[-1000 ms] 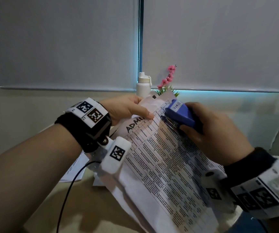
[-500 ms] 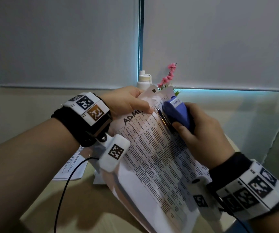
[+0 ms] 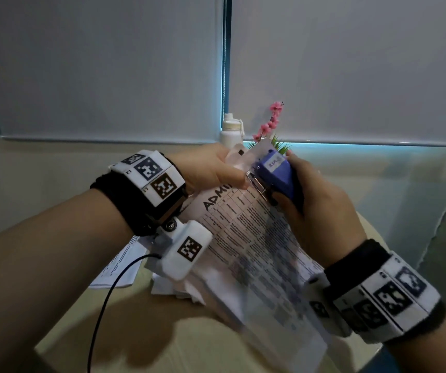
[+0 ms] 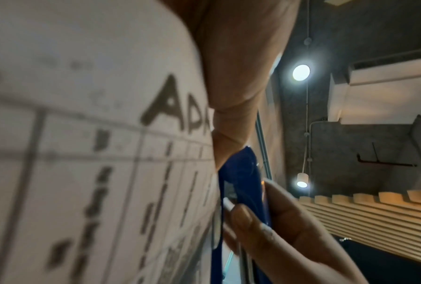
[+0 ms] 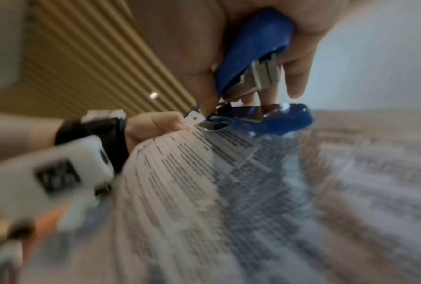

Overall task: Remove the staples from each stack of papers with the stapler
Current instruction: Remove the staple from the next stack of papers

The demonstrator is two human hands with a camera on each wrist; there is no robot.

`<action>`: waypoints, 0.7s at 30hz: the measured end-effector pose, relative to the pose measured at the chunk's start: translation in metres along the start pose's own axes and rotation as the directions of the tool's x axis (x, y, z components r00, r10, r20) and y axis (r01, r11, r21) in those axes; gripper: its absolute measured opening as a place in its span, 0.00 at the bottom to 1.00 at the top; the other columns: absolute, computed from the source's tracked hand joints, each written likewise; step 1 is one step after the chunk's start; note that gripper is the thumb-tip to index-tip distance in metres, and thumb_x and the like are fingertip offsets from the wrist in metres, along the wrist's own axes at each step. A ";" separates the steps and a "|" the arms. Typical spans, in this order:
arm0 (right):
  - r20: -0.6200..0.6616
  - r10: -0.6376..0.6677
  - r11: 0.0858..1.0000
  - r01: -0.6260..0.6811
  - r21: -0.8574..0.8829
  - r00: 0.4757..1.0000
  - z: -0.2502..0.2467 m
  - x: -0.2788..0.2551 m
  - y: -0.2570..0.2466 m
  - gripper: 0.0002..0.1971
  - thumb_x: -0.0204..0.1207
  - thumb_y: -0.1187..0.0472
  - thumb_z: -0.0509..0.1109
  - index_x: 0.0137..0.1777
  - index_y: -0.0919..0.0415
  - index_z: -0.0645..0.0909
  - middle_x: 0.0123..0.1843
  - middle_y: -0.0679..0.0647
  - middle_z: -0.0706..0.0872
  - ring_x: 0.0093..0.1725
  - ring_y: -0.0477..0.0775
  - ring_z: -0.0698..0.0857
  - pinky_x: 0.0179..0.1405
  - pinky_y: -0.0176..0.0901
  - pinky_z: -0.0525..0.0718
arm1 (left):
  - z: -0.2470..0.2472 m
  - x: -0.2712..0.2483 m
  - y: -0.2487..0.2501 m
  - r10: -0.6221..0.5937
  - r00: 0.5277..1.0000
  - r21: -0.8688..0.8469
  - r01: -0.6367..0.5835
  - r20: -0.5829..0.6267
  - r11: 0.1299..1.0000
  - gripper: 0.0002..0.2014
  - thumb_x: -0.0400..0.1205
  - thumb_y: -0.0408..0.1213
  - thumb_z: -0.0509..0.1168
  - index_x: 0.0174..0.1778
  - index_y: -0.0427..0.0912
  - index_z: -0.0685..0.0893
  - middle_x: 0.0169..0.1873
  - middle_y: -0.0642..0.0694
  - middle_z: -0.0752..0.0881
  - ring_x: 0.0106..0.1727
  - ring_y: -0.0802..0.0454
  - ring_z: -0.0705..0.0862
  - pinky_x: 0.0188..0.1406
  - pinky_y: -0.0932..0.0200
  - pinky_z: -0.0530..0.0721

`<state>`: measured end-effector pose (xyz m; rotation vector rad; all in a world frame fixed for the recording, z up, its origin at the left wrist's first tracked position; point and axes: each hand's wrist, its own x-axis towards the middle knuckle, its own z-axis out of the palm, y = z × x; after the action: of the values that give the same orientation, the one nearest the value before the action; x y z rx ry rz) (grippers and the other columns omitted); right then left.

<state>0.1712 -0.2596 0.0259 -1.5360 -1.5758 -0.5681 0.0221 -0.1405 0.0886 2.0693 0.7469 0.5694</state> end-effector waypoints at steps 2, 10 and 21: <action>0.021 0.061 0.995 -0.062 0.072 0.998 0.001 0.002 0.000 0.23 0.75 0.58 0.69 0.70 0.58 0.73 0.55 0.58 0.87 0.49 0.65 0.84 0.41 0.41 0.71 | 0.002 0.001 0.001 0.023 1.000 0.003 -0.023 -0.022 1.000 0.08 0.73 0.26 0.71 0.47 0.31 0.84 0.40 0.39 0.86 0.43 0.45 0.84 0.53 0.43 0.82; 0.076 0.124 0.981 -0.134 0.140 0.989 0.001 0.007 -0.002 0.21 0.75 0.59 0.71 0.68 0.56 0.74 0.53 0.52 0.86 0.51 0.60 0.82 0.40 0.38 0.65 | 0.000 0.003 0.006 0.049 0.999 0.132 -0.051 0.014 0.990 0.04 0.73 0.29 0.72 0.36 0.38 0.83 0.31 0.48 0.84 0.34 0.53 0.82 0.41 0.56 0.80; -0.026 -0.001 0.999 0.003 0.048 1.000 0.005 0.014 -0.006 0.20 0.72 0.57 0.69 0.64 0.62 0.77 0.59 0.58 0.80 0.59 0.56 0.76 0.60 0.43 0.71 | 0.005 0.002 0.003 0.066 0.995 0.109 -0.075 0.080 0.991 0.06 0.75 0.25 0.69 0.37 0.39 0.81 0.33 0.46 0.81 0.36 0.52 0.80 0.44 0.57 0.80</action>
<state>0.1657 -0.2481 0.0356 -1.4857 -1.5604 -0.5454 0.0271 -0.1434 0.0889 2.2154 0.6766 0.4945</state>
